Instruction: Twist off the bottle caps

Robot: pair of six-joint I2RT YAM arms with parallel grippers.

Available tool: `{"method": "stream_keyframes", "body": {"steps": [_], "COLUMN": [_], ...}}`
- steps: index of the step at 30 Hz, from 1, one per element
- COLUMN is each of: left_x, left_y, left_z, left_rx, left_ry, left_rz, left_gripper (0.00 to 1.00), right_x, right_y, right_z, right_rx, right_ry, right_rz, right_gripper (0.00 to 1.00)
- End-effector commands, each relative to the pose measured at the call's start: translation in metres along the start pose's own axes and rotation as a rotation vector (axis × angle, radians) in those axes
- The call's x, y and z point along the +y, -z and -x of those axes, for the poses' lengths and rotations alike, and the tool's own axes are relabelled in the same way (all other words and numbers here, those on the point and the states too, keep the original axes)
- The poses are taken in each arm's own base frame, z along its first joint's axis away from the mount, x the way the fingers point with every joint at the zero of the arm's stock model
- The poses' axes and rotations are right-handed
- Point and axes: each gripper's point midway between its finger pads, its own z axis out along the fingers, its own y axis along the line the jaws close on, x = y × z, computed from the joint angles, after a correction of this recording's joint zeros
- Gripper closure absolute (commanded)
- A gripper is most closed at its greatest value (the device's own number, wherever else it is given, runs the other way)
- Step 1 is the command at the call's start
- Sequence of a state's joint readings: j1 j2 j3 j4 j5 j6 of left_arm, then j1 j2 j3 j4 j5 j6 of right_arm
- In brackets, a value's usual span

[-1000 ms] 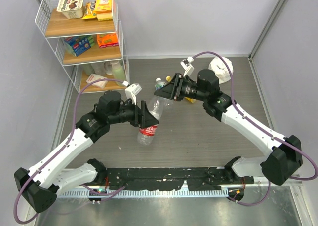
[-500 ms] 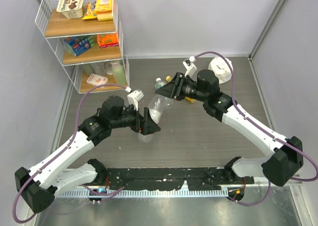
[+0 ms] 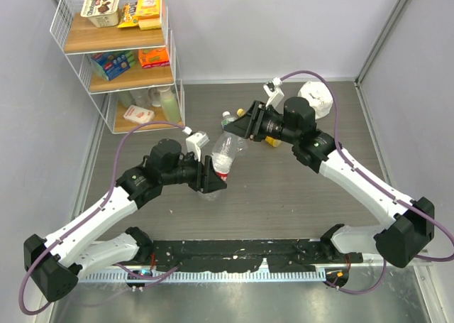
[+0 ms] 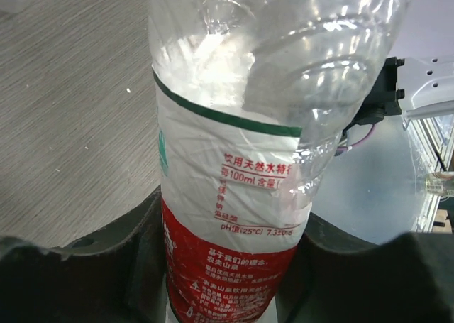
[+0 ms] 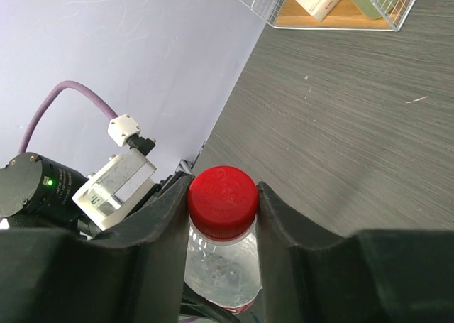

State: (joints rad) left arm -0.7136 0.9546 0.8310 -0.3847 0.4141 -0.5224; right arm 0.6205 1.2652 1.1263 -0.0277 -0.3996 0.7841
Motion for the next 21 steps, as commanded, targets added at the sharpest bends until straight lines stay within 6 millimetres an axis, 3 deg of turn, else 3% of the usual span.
{"method": "stream_keyframes", "body": {"steps": [1,3,5,11,16,21], "left_x": [-0.002,0.001,0.004,0.015,0.028,0.04], "left_y": [-0.001,0.0,0.0,-0.002,-0.002,-0.004], "left_z": [0.012,0.011,0.01,0.007,0.009,0.01], "left_rx": [-0.056,-0.056,-0.054,-0.045,-0.059,-0.072], "left_ry": [-0.026,-0.028,-0.025,-0.017,0.001,0.022], "left_rz": [-0.003,0.011,0.026,0.077,0.149,0.212], "left_gripper": [0.6,0.61,0.61,0.63,0.65,0.7], "right_x": [0.027,0.027,0.026,0.019,0.0,-0.005], "right_y": [0.012,0.014,0.015,0.008,-0.007,-0.018], "right_z": [0.028,0.033,0.039,0.051,0.047,0.045], "right_rx": [-0.073,-0.084,-0.102,-0.127,-0.112,-0.11], "right_ry": [0.104,0.124,0.141,0.121,0.11,0.095], "right_rz": [0.028,0.006,-0.02,-0.079,-0.184,-0.212], "right_gripper": [0.48,0.2,0.15,0.12,0.11,0.11]}}
